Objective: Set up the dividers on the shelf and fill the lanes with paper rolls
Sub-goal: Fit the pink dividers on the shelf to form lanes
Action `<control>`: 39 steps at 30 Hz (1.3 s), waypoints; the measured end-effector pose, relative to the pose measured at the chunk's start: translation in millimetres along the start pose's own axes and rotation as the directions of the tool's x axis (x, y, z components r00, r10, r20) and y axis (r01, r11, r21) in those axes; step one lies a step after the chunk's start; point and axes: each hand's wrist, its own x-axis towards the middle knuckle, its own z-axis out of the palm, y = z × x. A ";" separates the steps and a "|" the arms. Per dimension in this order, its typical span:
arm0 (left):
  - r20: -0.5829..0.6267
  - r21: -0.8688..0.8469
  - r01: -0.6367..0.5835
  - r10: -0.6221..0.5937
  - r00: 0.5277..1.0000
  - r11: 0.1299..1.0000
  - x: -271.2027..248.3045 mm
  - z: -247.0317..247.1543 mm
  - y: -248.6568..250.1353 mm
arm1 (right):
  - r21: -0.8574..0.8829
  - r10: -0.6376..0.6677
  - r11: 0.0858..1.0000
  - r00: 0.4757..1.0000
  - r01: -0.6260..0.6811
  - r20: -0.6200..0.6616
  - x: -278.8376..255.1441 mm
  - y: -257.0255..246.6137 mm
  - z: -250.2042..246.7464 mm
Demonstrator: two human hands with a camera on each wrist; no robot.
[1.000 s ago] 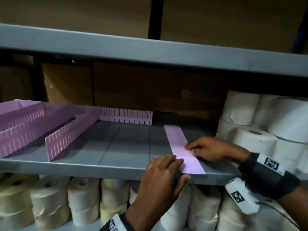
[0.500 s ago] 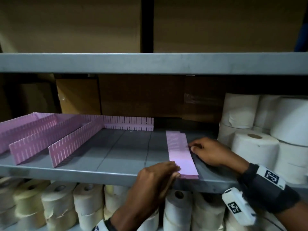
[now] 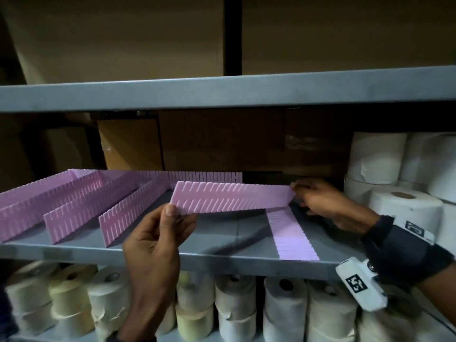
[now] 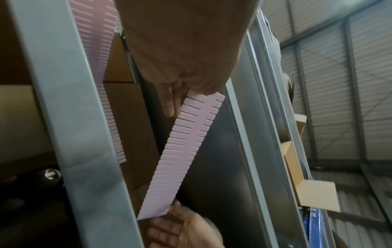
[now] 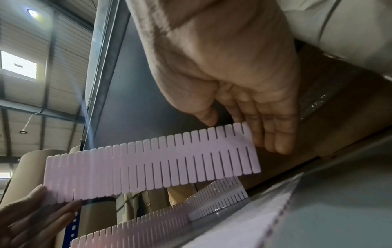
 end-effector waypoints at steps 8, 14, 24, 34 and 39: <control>0.002 -0.011 0.032 -0.032 0.999 0.999 25.7 -55.4 27.6 | 0.135 -0.100 0.985 0.993 0.109 -0.067 15.8 -49.5 29.4; 0.021 0.194 -0.122 0.120 0.993 0.973 40.3 -89.1 47.6 | 0.229 -0.069 0.971 0.998 0.065 0.009 39.0 -89.1 53.3; 0.106 0.609 -0.200 0.171 0.979 0.768 47.1 -110.6 62.9 | 0.299 -0.101 0.953 0.981 0.047 0.167 108.2 -127.4 98.6; 0.132 0.705 -0.235 0.202 0.971 0.669 38.7 -84.0 55.3 | 0.368 -0.210 0.926 0.927 0.086 0.311 154.9 -120.5 129.7; 0.113 0.743 -0.209 0.189 0.975 0.636 42.0 -71.5 35.9 | 0.368 -0.210 0.926 0.923 0.082 0.323 178.8 -117.5 142.1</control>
